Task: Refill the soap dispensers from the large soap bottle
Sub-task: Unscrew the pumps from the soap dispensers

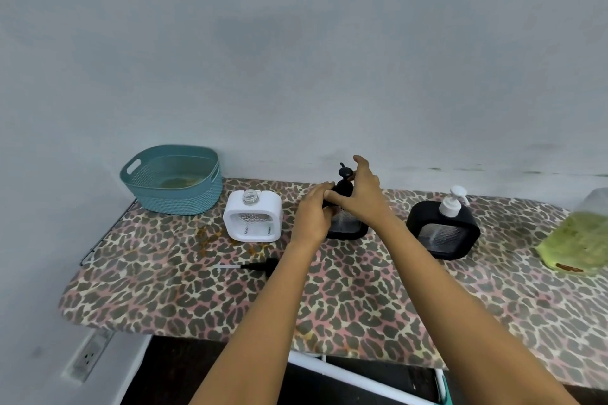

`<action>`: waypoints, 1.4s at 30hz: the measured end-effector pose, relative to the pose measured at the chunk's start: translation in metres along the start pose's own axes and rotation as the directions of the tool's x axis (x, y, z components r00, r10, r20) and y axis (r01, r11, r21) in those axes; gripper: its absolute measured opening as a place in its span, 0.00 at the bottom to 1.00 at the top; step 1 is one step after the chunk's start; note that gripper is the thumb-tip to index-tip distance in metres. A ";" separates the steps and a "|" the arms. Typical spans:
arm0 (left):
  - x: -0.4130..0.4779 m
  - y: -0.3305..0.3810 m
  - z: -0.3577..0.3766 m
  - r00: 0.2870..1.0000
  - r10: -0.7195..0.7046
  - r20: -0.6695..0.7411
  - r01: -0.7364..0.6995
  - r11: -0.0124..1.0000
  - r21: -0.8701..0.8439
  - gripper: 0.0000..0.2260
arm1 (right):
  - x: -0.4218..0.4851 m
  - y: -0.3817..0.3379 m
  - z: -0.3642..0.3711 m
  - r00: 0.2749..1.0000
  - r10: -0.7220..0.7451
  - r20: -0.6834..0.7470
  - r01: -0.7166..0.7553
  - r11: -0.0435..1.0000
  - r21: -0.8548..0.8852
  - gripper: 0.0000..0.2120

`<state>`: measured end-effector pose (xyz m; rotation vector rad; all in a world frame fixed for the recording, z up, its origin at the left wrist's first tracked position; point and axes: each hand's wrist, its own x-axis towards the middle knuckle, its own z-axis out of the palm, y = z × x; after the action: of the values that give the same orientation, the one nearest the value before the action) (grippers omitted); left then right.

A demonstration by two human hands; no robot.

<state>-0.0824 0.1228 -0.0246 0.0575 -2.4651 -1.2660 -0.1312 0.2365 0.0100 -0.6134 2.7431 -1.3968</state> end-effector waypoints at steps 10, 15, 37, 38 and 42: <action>-0.002 -0.003 0.000 0.999 -0.026 0.044 0.024 0.998 0.060 0.22 | -0.001 -0.029 -0.048 0.935 -0.033 -0.352 0.122 0.965 0.233 0.22; -0.005 -0.001 -0.011 0.975 -0.025 0.219 0.000 0.993 0.117 0.26 | -0.037 -0.034 -0.087 0.799 0.055 -0.599 0.245 0.880 0.408 0.21; -0.075 0.026 0.024 0.994 -0.021 -0.106 0.014 0.997 -0.071 0.17 | -0.146 0.053 0.029 0.789 0.571 -0.226 -0.582 0.813 0.023 0.28; -0.074 0.030 0.029 0.997 -0.014 -0.081 0.008 0.997 -0.074 0.17 | -0.147 0.053 0.023 0.790 0.573 -0.219 -0.583 0.812 0.022 0.29; -0.067 0.047 0.048 0.996 -0.024 0.082 0.033 0.993 -0.116 0.19 | -0.146 0.054 -0.030 0.746 0.473 -0.468 -0.420 0.880 0.222 0.28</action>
<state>-0.0301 0.2017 -0.0335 0.0115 -2.4590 -1.4493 -0.0195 0.3381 -0.0390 0.4892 2.8464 -1.7323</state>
